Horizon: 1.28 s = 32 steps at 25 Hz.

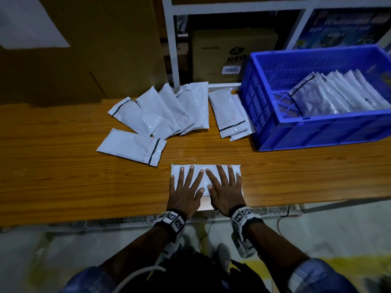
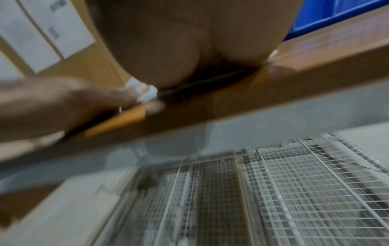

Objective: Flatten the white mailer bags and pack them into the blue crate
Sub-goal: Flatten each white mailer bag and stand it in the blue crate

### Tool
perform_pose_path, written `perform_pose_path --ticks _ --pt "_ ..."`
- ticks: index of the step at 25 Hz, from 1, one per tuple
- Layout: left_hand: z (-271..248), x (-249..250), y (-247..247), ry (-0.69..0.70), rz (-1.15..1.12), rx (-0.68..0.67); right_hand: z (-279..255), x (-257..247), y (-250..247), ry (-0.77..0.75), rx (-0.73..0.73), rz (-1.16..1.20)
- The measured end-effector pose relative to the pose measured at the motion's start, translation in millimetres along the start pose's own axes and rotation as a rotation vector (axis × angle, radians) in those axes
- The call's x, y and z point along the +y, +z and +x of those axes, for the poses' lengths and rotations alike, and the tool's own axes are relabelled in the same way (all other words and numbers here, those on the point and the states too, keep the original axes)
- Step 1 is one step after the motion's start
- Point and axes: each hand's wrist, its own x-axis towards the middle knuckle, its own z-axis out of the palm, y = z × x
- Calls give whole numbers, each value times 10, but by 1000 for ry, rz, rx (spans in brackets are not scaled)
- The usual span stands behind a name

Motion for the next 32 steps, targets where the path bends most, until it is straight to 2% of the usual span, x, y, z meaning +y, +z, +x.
perform_pose_path --ticks 5,10,12,17,20,23,27,30,32 --pt "22 12 18 -22 6 0 125 -23 -308 24 -234 -1" --pt "-5 55 -19 -42 -42 -15 336 -44 -702 2 -329 -176" --pt "-25 82 -54 -95 -105 -22 376 -61 -837 -30 -295 -222" --pt "-34 268 -349 -176 -333 14 449 -89 -1086 -102 -92 -335" --pt "136 273 -617 -182 -236 79 455 -126 -1253 -146 15 -350" --pt "277 219 -923 -76 -7 248 407 -141 -1375 -157 112 -312" --pt "354 197 -1218 126 138 405 302 -91 -1433 -182 162 -261" --pt "301 213 -1108 142 115 339 250 -55 -1191 -172 137 -161" --pt "203 220 -918 107 95 210 199 -21 -885 -125 -19 -108"
